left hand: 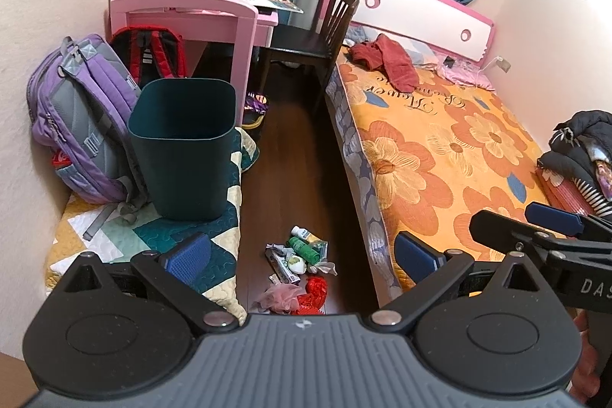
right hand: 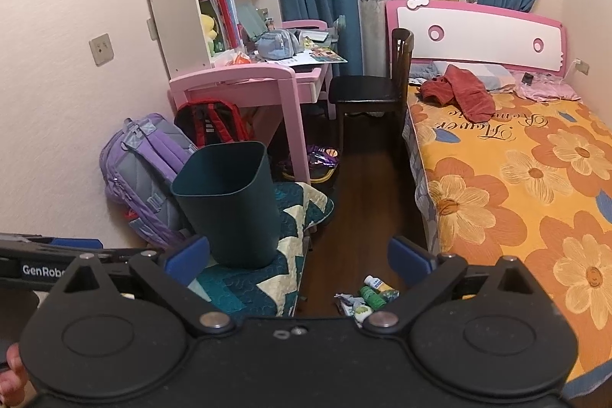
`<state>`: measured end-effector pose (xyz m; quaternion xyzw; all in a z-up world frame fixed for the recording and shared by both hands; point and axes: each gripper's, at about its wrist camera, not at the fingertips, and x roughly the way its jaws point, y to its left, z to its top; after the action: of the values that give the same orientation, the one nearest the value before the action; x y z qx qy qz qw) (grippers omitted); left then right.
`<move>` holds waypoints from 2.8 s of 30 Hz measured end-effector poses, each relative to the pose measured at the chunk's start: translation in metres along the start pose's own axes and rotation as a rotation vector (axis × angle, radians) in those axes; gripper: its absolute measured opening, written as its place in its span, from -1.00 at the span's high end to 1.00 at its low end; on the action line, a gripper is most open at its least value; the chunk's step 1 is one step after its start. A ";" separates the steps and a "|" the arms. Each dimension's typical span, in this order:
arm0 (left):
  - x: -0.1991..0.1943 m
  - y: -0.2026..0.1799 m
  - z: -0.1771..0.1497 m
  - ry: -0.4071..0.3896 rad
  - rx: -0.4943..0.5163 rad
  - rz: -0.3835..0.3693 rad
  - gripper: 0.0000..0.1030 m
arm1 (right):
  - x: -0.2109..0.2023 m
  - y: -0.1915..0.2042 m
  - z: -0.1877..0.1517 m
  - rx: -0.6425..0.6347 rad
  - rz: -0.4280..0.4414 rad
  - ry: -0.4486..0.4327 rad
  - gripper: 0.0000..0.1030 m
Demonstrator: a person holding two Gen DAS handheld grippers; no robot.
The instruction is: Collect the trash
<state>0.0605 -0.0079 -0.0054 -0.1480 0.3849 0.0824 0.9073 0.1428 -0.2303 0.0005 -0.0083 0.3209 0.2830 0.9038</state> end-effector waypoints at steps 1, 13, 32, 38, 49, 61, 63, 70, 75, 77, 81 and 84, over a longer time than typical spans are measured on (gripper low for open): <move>0.009 -0.004 0.004 0.007 0.000 0.006 -1.00 | 0.007 -0.008 0.003 0.001 0.002 0.002 -0.94; 0.157 -0.049 0.049 0.058 -0.098 0.141 -1.00 | 0.140 -0.121 0.040 -0.031 0.124 0.168 -0.86; 0.511 0.001 -0.096 0.447 0.011 0.039 -0.99 | 0.445 -0.198 -0.201 -0.097 0.005 0.502 -0.69; 0.611 0.014 -0.172 0.527 0.080 0.051 -0.99 | 0.552 -0.229 -0.292 -0.061 -0.028 0.626 -0.55; 0.766 0.040 -0.267 0.659 0.020 0.141 -0.98 | 0.689 -0.280 -0.392 0.062 -0.059 0.727 -0.52; 0.845 0.075 -0.311 0.740 -0.191 0.209 -0.93 | 0.736 -0.293 -0.451 0.184 -0.087 0.759 -0.39; 0.851 0.077 -0.317 0.759 -0.193 0.208 -0.81 | 0.736 -0.292 -0.453 0.195 -0.079 0.756 -0.30; 0.862 0.078 -0.330 0.800 -0.172 0.205 -0.25 | 0.737 -0.293 -0.454 0.210 -0.066 0.745 -0.16; 0.855 0.080 -0.328 0.796 -0.188 0.193 0.14 | 0.719 -0.292 -0.442 0.212 -0.048 0.732 -0.11; 0.851 0.075 -0.321 0.796 -0.196 0.181 0.29 | 0.711 -0.288 -0.435 0.206 -0.044 0.729 -0.10; 0.834 0.067 -0.314 0.781 -0.188 0.153 0.36 | 0.688 -0.286 -0.422 0.193 -0.057 0.717 -0.10; 0.809 0.057 -0.302 0.759 -0.147 0.141 0.36 | 0.664 -0.279 -0.407 0.174 -0.060 0.688 -0.10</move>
<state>0.4001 -0.0254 -0.8011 -0.2055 0.6955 0.1112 0.6795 0.4737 -0.2081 -0.7577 -0.0357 0.6288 0.2084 0.7483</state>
